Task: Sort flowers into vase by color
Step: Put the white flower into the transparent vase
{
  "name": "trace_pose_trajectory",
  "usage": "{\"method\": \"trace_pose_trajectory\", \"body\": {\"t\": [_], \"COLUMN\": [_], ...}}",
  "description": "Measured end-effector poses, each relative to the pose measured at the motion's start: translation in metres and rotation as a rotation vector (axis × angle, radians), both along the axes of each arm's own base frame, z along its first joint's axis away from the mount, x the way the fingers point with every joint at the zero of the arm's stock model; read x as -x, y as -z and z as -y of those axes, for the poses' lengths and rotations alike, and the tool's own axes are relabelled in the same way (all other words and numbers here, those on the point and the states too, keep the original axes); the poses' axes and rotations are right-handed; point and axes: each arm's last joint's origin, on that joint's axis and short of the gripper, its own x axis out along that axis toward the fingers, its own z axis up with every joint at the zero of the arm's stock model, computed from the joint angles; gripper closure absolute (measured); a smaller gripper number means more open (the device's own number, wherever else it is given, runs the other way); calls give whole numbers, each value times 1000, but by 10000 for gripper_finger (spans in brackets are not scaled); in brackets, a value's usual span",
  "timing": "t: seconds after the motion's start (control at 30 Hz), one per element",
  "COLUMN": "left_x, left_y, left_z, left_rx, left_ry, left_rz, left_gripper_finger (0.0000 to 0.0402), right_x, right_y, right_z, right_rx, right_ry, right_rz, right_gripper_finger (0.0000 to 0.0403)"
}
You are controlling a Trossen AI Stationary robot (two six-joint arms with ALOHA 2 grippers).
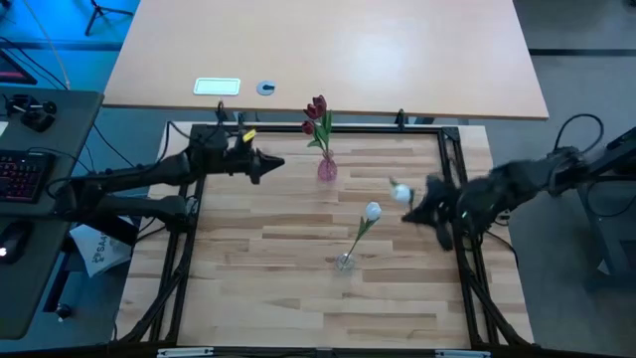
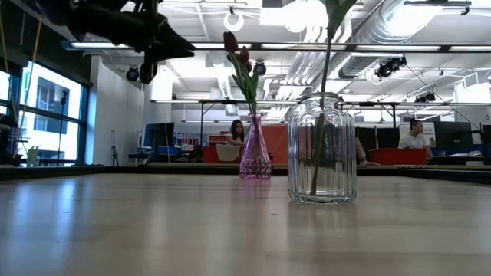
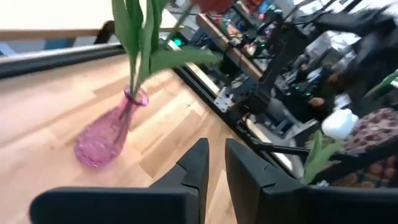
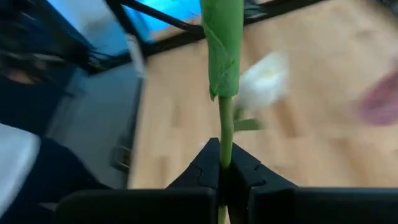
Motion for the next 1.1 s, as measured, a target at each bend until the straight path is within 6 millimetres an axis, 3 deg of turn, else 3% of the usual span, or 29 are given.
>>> {"method": "trace_pose_trajectory", "body": {"t": [0.17,0.3,0.47,0.7,0.83,1.1], "left_x": [3,1,-2,-5,-6,-7], "left_y": [10,5,-7,-21,-21,-24], "left_z": [11,17,23,30,31,35], "left_rx": [10,-72,-186,-296,-314,-334], "left_ry": [35,75,59,16,-33,-3], "left_rz": [65,69,81,90,78,108], "left_gripper_finger": [389,399,401,401,401,401], "right_x": [-21,-34,-45,-81,-99,-112], "right_y": [72,103,114,133,146,137], "right_z": [-26,-33,-35,-47,-45,-35], "right_rx": [-237,-343,-156,27,202,188], "right_ry": [-103,-152,-189,-231,-166,-84], "right_rz": [214,492,661,572,530,706], "right_gripper_finger": [403,403,403,403,403,403]}}
